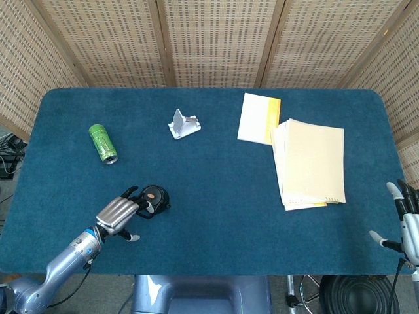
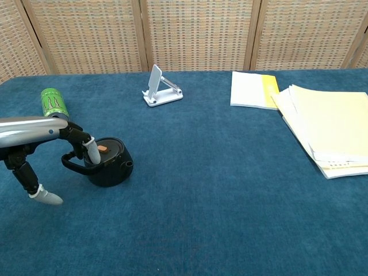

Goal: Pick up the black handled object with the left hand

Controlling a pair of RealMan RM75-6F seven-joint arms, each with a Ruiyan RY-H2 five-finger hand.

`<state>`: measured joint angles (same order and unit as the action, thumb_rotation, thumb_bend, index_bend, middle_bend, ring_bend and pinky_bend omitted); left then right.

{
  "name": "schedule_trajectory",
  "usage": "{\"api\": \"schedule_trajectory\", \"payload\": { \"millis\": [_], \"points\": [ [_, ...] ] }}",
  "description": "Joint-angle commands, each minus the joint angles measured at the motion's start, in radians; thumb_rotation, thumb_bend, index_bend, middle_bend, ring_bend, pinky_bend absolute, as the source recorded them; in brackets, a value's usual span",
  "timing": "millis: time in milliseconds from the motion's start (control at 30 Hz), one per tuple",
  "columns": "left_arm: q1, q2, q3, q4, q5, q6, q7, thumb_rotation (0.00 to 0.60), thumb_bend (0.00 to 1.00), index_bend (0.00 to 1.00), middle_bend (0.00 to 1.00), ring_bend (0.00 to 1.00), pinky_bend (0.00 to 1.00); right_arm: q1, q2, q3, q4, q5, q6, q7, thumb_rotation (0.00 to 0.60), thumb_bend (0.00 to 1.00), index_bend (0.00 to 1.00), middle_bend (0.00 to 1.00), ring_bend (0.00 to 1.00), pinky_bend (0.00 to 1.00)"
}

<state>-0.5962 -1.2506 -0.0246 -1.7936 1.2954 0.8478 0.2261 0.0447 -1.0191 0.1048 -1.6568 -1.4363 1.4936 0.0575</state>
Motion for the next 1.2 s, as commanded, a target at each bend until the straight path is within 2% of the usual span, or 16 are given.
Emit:
{"api": "schedule_trajectory", "payload": {
  "millis": [33, 633, 1200],
  "points": [
    [-0.001, -0.001, 0.004, 0.001, -0.002, 0.001, 0.003, 0.6, 0.0, 0.34, 0.32, 0.31, 0.0, 0.0, 0.0, 0.0, 0.0, 0.0, 0.0, 0.0, 0.6, 0.0, 0.0, 0.0, 0.0, 0.0],
    [-0.017, 0.02, 0.024, -0.003, -0.029, -0.008, 0.004, 0.6, 0.0, 0.37, 0.35, 0.32, 0.0, 0.001, -0.001, 0.0, -0.001, 0.002, -0.003, -0.004, 0.6, 0.0, 0.0, 0.0, 0.0, 0.0],
    [-0.016, -0.029, 0.043, 0.041, -0.064, -0.004, 0.017, 0.6, 0.0, 0.37, 0.35, 0.32, 0.0, 0.003, -0.002, -0.001, -0.001, 0.005, -0.008, -0.006, 0.6, 0.0, 0.0, 0.0, 0.0, 0.0]
  ]
}}
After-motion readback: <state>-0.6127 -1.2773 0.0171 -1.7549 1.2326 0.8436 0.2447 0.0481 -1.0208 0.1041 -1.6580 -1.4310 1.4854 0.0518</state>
